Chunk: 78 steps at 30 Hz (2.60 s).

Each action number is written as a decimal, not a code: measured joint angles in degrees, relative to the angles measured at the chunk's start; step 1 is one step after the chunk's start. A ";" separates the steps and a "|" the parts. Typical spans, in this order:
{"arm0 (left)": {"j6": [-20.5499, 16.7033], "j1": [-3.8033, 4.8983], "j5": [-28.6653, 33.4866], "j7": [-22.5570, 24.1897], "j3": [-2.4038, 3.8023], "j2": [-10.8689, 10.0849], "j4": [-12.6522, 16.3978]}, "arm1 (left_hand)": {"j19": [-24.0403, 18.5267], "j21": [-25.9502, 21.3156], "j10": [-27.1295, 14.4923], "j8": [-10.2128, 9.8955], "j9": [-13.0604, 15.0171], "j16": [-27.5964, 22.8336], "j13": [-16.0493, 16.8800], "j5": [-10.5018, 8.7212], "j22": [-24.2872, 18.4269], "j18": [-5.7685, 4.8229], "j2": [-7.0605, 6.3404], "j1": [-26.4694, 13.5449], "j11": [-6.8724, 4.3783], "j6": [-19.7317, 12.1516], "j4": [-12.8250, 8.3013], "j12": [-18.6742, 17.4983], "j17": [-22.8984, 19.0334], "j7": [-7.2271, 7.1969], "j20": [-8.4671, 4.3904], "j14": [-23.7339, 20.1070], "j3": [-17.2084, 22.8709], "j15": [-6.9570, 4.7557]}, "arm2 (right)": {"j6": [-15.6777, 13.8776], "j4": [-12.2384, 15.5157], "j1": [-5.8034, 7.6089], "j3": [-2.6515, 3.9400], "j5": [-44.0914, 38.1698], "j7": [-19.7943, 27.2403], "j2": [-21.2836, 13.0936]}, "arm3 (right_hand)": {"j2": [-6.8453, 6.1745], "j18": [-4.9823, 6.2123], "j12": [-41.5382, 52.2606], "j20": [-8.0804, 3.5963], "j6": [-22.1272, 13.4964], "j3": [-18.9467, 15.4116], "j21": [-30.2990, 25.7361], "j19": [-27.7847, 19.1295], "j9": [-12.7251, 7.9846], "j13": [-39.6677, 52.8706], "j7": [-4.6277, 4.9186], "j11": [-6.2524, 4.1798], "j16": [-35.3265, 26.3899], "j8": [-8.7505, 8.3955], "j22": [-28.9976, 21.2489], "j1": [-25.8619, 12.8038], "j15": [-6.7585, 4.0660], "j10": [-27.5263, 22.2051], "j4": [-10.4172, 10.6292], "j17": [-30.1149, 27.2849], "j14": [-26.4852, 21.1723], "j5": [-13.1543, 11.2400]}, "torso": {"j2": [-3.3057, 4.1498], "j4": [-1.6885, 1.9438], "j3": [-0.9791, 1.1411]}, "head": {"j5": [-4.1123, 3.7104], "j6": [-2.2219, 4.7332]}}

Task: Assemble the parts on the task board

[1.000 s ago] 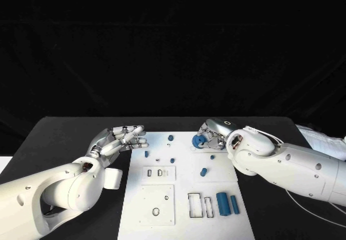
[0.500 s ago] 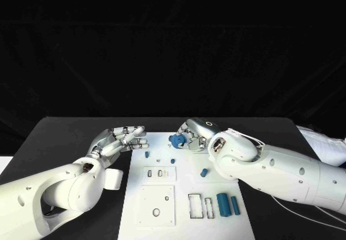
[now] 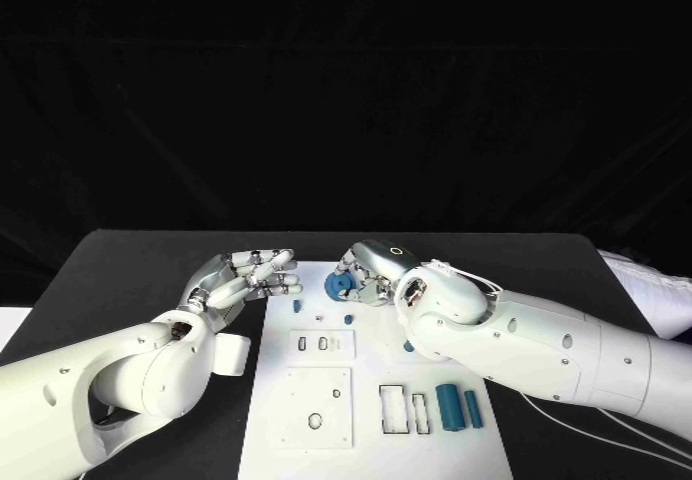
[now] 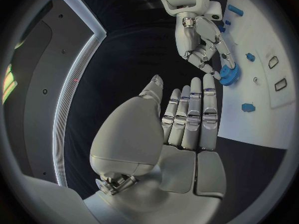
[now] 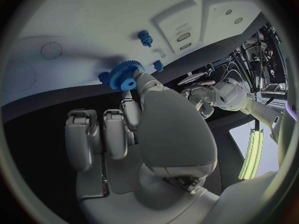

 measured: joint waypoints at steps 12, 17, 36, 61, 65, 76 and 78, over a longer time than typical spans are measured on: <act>0.07 0.00 0.00 -0.02 0.01 0.04 -0.08 | 0.00 0.00 0.00 0.00 0.00 0.00 0.00 0.00 0.00 0.00 0.00 0.00 0.00 0.00 0.00 0.00 -0.01 0.00 0.00 0.00 0.00 0.00 | 1.08 -1.66 0.15 -0.24 -0.06 0.06 1.05 | -0.46 0.00 -0.67 0.00 0.00 0.65 0.00 0.00 -0.02 -0.66 0.00 -0.01 0.00 -0.56 0.02 -0.92 0.00 0.01 0.33 0.05 0.00 -0.19 | 0.01 -0.10 0.09 | 0.14 -0.23; 0.10 0.00 0.01 -0.03 0.01 0.04 -0.08 | 0.00 0.00 0.00 0.00 0.00 0.00 0.00 0.00 0.00 0.00 0.00 0.00 0.00 0.00 0.00 0.00 -0.01 0.00 0.00 0.00 0.00 0.00 | 1.20 -2.11 0.14 -0.27 -0.21 -0.17 1.16 | -1.25 0.00 -2.60 0.00 0.01 1.00 -0.31 0.00 -0.01 -1.70 -0.01 -0.09 -0.56 -1.48 0.04 -2.54 0.22 0.09 0.50 0.04 0.23 -1.24 | 0.01 -0.16 0.10 | 0.19 -0.20; 0.04 0.01 0.01 -0.24 0.01 -0.07 -0.03 | 0.00 -0.22 0.00 -0.27 0.00 0.00 -0.05 0.00 -0.04 0.00 0.00 0.00 0.00 0.00 -0.16 0.00 0.20 0.00 0.00 0.00 -0.16 0.00 | 2.22 -2.59 0.04 -0.56 0.18 -0.69 1.29 | -2.63 0.00 -9.30 1.56 -5.90 -3.15 -0.67 -0.11 -0.23 -5.79 1.42 2.01 -0.99 -1.71 0.03 -8.69 1.65 -3.12 4.80 0.03 0.19 -6.94 | 0.00 -0.13 0.09 | 0.18 -0.10; -0.02 0.01 0.01 -0.49 0.00 -0.17 0.06 | 0.20 -0.21 -0.20 -0.26 0.00 -0.27 -0.03 0.00 -0.08 -0.01 0.00 0.00 0.20 -0.21 -0.16 -0.34 0.29 0.21 0.20 0.00 -0.16 0.00 | 3.86 -2.34 0.03 -0.72 1.10 -2.78 0.65 | -1.07 0.00 -8.65 1.55 -4.67 -4.33 -0.67 -0.10 -0.01 -5.33 1.17 1.69 -0.99 -1.52 0.01 -10.25 1.65 -2.80 4.88 0.01 0.20 -4.01 | 0.04 -0.13 0.12 | -0.10 -0.10; -0.02 0.01 0.01 -0.51 0.00 -0.20 0.06 | 0.20 -0.21 -0.20 -0.26 0.00 -0.27 -0.03 0.00 -0.08 -0.01 0.00 0.00 0.20 -0.21 -0.16 -0.34 0.29 0.21 0.20 0.00 -0.16 0.00 | 1.73 -0.94 -0.45 -0.76 1.14 -2.73 -0.83 | -0.87 0.01 -8.65 1.55 -4.49 -4.15 -0.67 -0.10 0.00 -5.31 0.99 1.70 -0.99 -1.52 0.01 -9.84 1.65 -2.80 4.70 0.01 0.20 -1.60 | 0.03 -0.13 0.13 | -0.14 -0.16; -0.02 0.00 0.02 -0.52 -0.01 -0.69 -0.02 | 0.20 -0.21 -0.20 -0.56 -0.06 -0.27 -0.09 0.00 -0.08 -0.01 0.00 0.00 0.20 -0.21 -0.16 -0.34 0.42 0.21 0.21 0.00 -0.16 0.00 | -4.21 5.70 -0.99 1.60 10.54 4.86 -12.58 | -1.36 0.01 -9.09 1.55 -4.49 -3.24 -0.67 -0.11 -0.13 -5.76 0.99 1.48 -0.99 -1.52 0.00 -5.80 1.65 -3.02 2.62 0.00 0.20 -1.50 | -0.15 -0.65 0.31 | -0.05 0.08; -0.01 0.00 0.03 -0.52 -0.01 -0.68 -0.02 | 0.20 -0.21 -0.20 -0.56 -0.05 -0.27 -0.08 0.00 -0.08 -0.01 0.00 0.00 0.20 -0.21 -0.16 -0.34 0.42 0.21 0.20 0.00 -0.16 0.00 | -4.24 6.18 -0.97 1.85 13.58 7.50 -15.33 | -1.59 0.01 -9.09 1.55 -4.37 -2.83 -0.67 -0.10 -0.13 -5.83 1.11 1.36 -0.99 -1.52 0.00 -4.10 1.65 -3.14 1.28 0.00 0.20 -1.50 | -0.24 -0.85 0.38 | -0.04 0.12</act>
